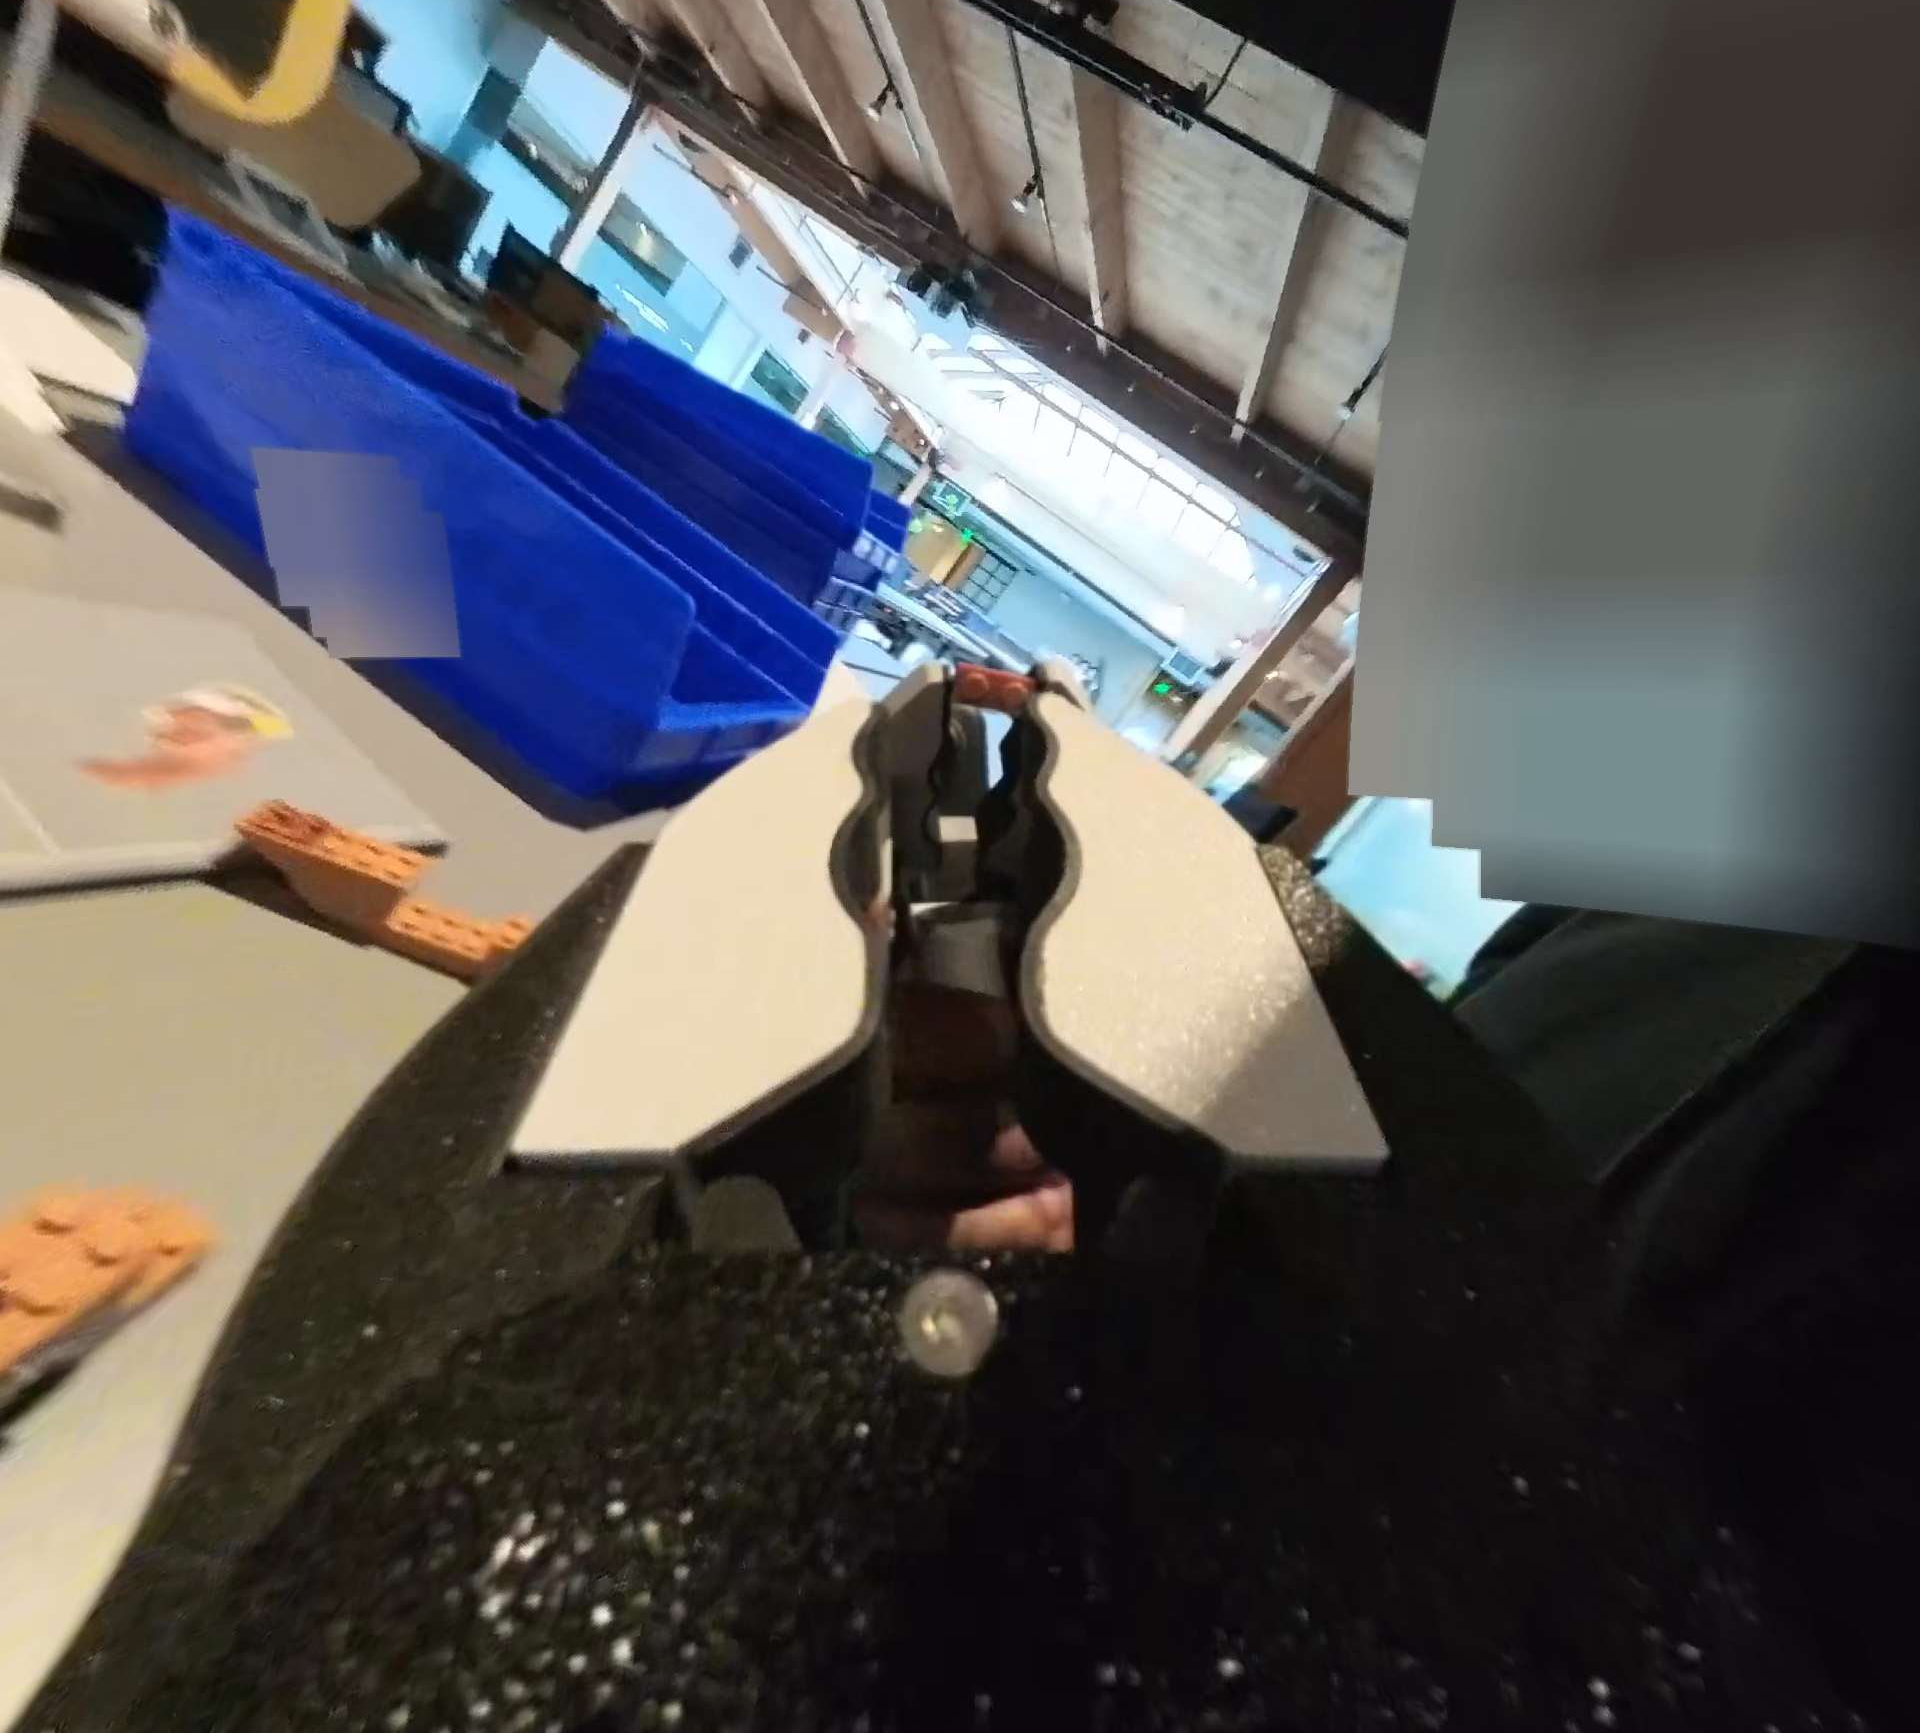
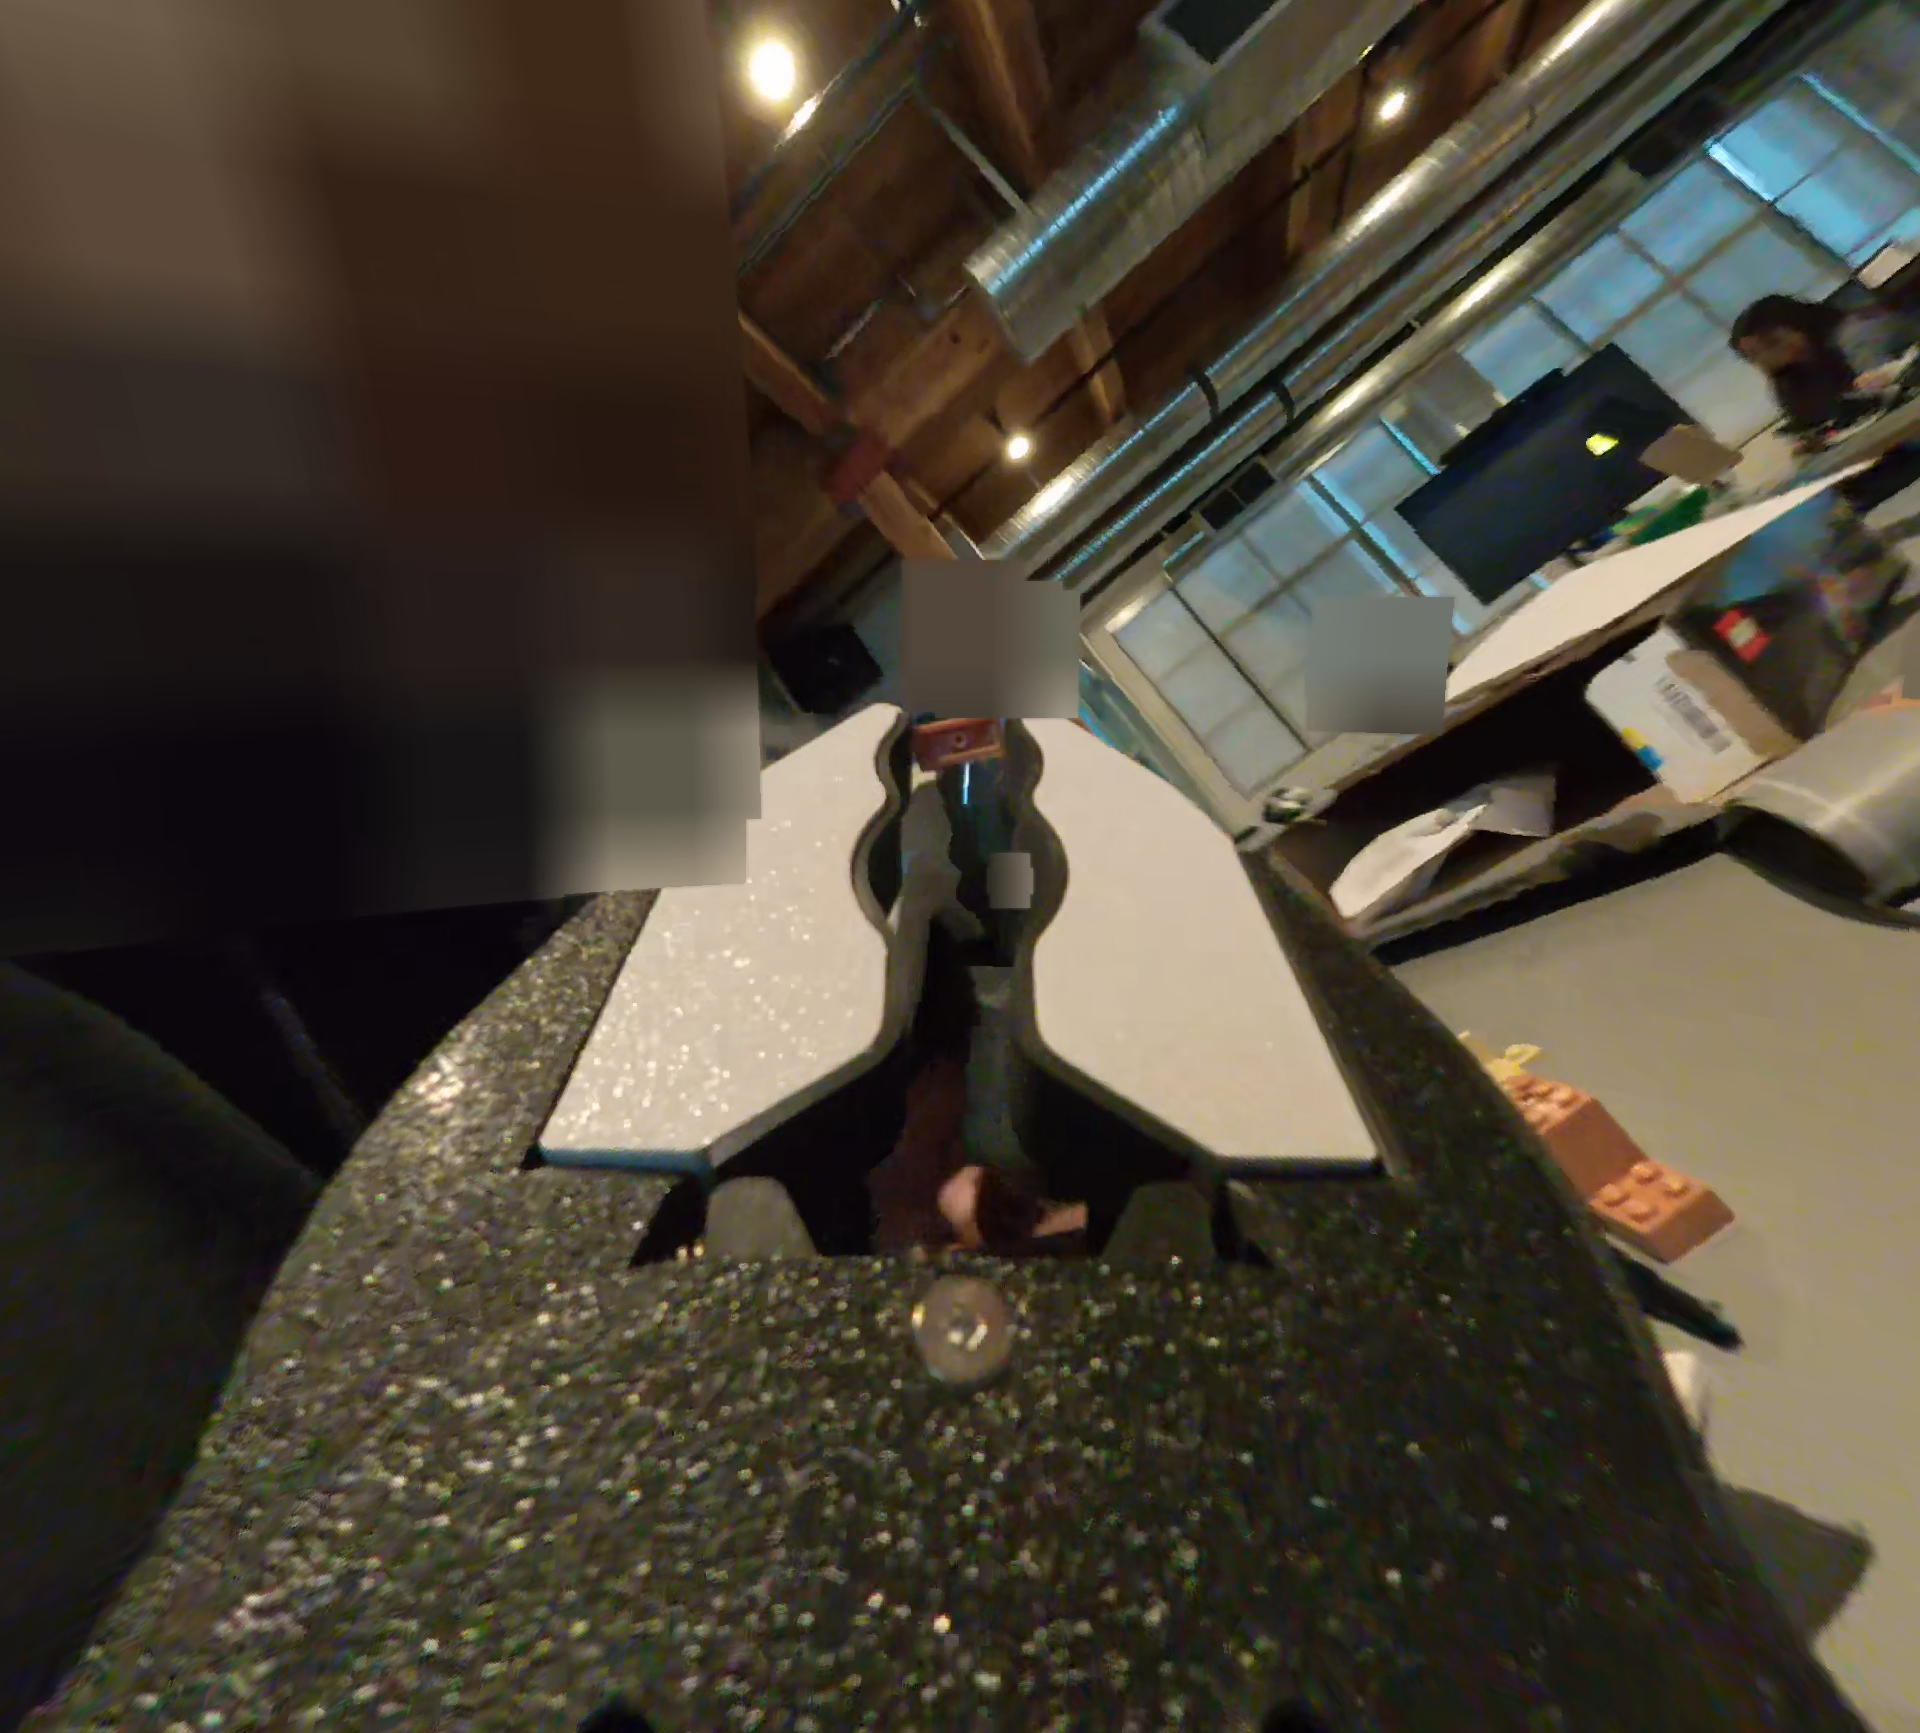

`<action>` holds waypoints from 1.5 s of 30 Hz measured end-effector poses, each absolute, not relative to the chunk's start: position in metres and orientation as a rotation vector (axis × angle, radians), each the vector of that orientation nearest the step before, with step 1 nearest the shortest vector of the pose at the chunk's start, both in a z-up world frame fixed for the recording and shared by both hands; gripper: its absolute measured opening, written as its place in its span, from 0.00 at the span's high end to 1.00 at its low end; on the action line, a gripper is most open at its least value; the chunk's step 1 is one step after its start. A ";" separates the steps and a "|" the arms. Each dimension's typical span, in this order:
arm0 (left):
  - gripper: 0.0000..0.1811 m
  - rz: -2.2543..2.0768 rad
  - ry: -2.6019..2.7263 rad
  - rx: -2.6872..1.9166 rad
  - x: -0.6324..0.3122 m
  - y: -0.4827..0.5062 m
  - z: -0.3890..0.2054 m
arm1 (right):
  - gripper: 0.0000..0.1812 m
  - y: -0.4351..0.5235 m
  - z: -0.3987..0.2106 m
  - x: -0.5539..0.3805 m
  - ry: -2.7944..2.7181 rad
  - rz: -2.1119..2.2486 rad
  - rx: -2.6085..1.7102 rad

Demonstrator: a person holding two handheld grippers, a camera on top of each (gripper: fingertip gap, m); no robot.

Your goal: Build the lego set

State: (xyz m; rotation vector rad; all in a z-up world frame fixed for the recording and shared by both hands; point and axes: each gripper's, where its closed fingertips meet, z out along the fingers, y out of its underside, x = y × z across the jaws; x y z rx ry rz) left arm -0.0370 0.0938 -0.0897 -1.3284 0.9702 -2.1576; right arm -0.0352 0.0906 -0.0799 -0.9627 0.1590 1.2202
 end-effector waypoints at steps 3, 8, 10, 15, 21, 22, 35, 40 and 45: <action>0.89 -2.276 0.917 -1.468 -0.036 0.095 -0.092 | 0.91 0.091 -0.080 -0.043 0.028 1.008 -1.070; 0.90 -2.568 0.820 -1.619 -0.042 0.094 -0.091 | 0.91 0.093 -0.085 -0.046 -0.124 0.720 -1.191; 0.92 -2.623 0.799 -1.654 -0.042 0.093 -0.093 | 0.91 0.095 -0.086 -0.049 -0.157 0.676 -1.214; 0.94 -2.678 0.803 -1.687 -0.043 0.090 -0.095 | 0.91 0.094 -0.088 -0.048 -0.187 0.613 -1.237; 0.94 -2.727 0.840 -1.690 -0.047 0.089 -0.092 | 0.91 0.094 -0.089 -0.048 -0.237 0.537 -1.259; 0.94 -2.731 0.845 -1.692 -0.047 0.089 -0.092 | 0.91 0.094 -0.089 -0.049 -0.247 0.527 -1.262; 0.91 -2.793 0.862 -1.749 -0.047 0.086 -0.099 | 0.91 0.093 -0.091 -0.052 -0.306 0.472 -1.260; 0.91 -2.871 0.821 -1.741 -0.047 0.084 -0.098 | 0.91 0.094 -0.093 -0.055 -0.324 0.466 -1.266; 0.95 -2.920 0.814 -1.721 -0.049 0.083 -0.096 | 0.91 0.094 -0.095 -0.057 -0.336 0.454 -1.272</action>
